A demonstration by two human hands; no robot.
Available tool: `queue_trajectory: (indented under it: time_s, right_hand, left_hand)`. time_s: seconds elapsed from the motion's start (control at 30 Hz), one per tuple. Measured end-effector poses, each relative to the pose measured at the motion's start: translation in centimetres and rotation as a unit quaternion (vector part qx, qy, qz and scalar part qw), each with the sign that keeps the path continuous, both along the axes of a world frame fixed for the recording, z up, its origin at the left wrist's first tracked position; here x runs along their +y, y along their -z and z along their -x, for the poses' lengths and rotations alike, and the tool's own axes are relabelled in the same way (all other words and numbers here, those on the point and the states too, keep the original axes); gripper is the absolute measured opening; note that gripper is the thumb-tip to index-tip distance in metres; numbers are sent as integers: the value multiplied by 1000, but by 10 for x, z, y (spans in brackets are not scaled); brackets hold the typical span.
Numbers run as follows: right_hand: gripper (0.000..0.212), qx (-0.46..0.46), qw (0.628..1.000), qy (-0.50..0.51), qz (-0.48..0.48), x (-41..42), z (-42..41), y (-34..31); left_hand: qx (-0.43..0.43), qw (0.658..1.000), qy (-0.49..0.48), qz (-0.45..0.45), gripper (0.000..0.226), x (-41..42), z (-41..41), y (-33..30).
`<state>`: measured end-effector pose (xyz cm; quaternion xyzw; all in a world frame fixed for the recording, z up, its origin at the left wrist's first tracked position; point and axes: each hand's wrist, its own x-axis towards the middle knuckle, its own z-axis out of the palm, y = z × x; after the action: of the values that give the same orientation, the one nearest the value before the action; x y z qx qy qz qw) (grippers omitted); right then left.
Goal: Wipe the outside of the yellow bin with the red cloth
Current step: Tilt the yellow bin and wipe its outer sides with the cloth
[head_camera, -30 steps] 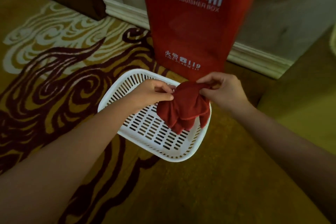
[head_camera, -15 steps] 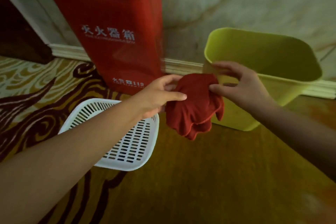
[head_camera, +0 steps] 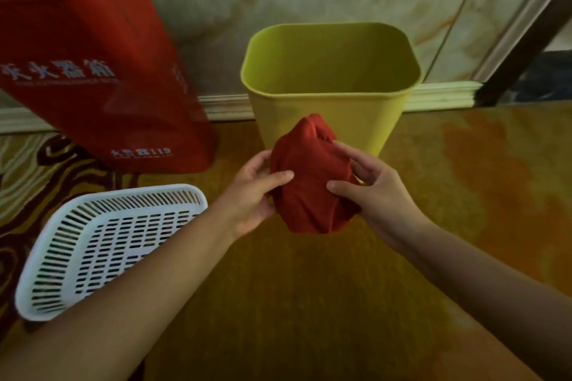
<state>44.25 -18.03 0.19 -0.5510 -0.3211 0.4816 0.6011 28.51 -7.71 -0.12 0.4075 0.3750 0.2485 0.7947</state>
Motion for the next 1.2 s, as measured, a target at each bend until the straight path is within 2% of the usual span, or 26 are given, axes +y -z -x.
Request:
queue_trajectory:
  time_s: [0.13, 0.23, 0.3, 0.33, 0.4, 0.43, 0.47, 0.53, 0.6, 0.67, 0.77, 0.93, 1.0, 1.07, 1.2]
  right_hand:
    - [45, 12, 1000, -12, 5, -4, -17, 4]
    - [35, -7, 1000, 14, 20, -5, -26, 7]
    - [31, 7, 999, 26, 29, -5, -31, 9]
    - [30, 16, 999, 28, 34, -6, -34, 10]
    - [28, 36, 998, 35, 43, -6, -39, 12]
    - [29, 45, 997, 39, 45, -6, -42, 12]
    - [29, 57, 996, 42, 48, -6, -45, 12]
    - [30, 86, 993, 55, 55, -4, -49, 9]
    - [30, 117, 989, 75, 58, -3, -51, 5]
    - [28, 142, 985, 87, 51, -1, -51, 1]
    - [29, 167, 980, 102, 41, 0, -51, -5]
    - [34, 172, 974, 140, 45, 1, -49, -9]
    - [33, 169, 973, 153, 45, 0, -48, -10]
    - [31, 160, 972, 170, 39, -2, -50, -12]
    - [33, 115, 968, 222, 34, -12, -59, -19]
  left_hand:
    - [29, 999, 9, 38, 64, -4, -1, 12]
    - [48, 996, 43, 67, 62, -6, 2, 17]
    - [99, 989, 94, 63, 64, -7, 7, 14]
    - [153, 980, 127, 24, 65, -6, 9, 8]
    - [280, 930, 170, -165, 58, 5, 10, -11]
    - [307, 897, 158, -275, 53, 14, 6, -26]
    - [293, 871, 136, -370, 50, 23, -1, -46]
    - [228, 833, 129, -487, 49, 38, -23, -85]
    - [252, 763, 171, -571, 52, 52, -51, -111]
    - [328, 701, 219, -594, 49, 63, -73, -119]
    - [389, 659, 268, -585, 41, 75, -89, -111]
    - [422, 573, 283, -643, 27, 81, -101, -101]
    - [416, 562, 291, -653, 26, 78, -107, -103]
    - [403, 567, 284, -660, 27, 76, -117, -112]
    - [403, 612, 232, -640, 26, 76, -135, -131]
